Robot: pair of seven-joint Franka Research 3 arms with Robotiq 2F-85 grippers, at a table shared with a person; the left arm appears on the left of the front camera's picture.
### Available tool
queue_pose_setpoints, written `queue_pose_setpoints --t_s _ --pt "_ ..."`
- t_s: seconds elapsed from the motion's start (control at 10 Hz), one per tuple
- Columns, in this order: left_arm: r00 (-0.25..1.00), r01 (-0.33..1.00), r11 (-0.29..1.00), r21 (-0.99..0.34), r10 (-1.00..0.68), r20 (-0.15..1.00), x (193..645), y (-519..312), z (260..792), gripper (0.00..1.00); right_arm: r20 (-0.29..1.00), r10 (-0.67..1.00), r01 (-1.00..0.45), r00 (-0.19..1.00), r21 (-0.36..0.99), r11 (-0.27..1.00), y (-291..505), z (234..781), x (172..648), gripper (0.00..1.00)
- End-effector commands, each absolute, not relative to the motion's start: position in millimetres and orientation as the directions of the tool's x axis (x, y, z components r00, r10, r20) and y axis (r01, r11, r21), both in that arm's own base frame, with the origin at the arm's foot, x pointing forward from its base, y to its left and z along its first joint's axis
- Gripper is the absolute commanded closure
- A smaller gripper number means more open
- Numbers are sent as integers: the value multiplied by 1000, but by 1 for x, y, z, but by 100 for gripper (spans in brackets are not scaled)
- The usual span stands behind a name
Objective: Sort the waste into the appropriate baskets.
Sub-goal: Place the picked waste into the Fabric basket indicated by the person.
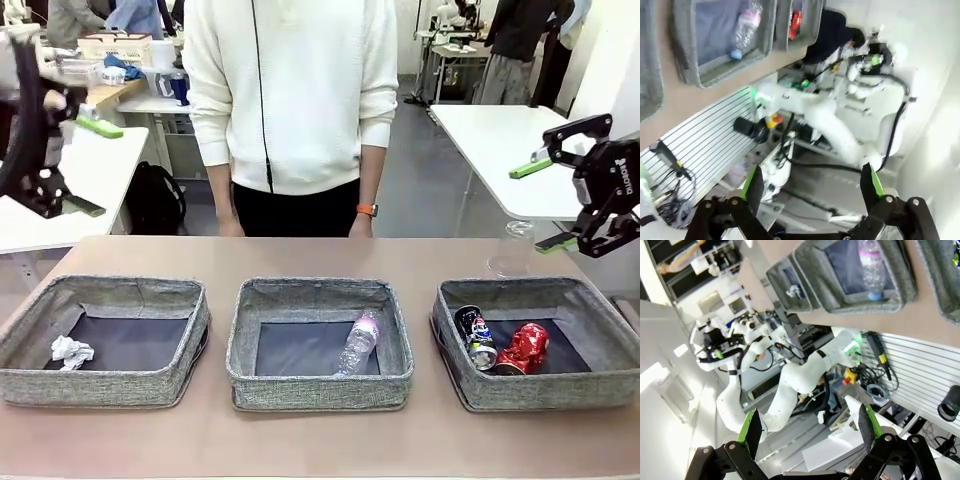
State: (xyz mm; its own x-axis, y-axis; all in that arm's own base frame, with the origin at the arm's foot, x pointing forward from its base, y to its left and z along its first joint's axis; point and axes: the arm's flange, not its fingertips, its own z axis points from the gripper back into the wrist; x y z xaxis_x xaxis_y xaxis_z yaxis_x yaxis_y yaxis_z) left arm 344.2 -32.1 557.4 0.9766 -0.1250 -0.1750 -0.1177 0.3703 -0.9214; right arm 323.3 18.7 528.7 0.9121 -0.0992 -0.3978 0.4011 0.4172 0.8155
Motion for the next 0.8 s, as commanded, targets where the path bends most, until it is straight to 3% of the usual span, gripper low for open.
queue_pose_setpoints --t_s 0.0,0.1,0.2,0.7 --pt "975 -224 259 -940 71 -212 313 -8 533 0 -413 -102 417 905 815 402 21 533 324 0" --pt "912 -367 213 -905 272 -306 303 7 520 0 -413 -102 417 905 815 402 21 533 324 0" --pt "978 -188 318 -929 -25 -207 330 -6 536 0 -413 -102 417 905 815 402 21 533 324 0" --pt "978 -188 318 -929 -25 -207 330 -6 536 0 -413 -102 417 905 815 402 21 533 324 0"
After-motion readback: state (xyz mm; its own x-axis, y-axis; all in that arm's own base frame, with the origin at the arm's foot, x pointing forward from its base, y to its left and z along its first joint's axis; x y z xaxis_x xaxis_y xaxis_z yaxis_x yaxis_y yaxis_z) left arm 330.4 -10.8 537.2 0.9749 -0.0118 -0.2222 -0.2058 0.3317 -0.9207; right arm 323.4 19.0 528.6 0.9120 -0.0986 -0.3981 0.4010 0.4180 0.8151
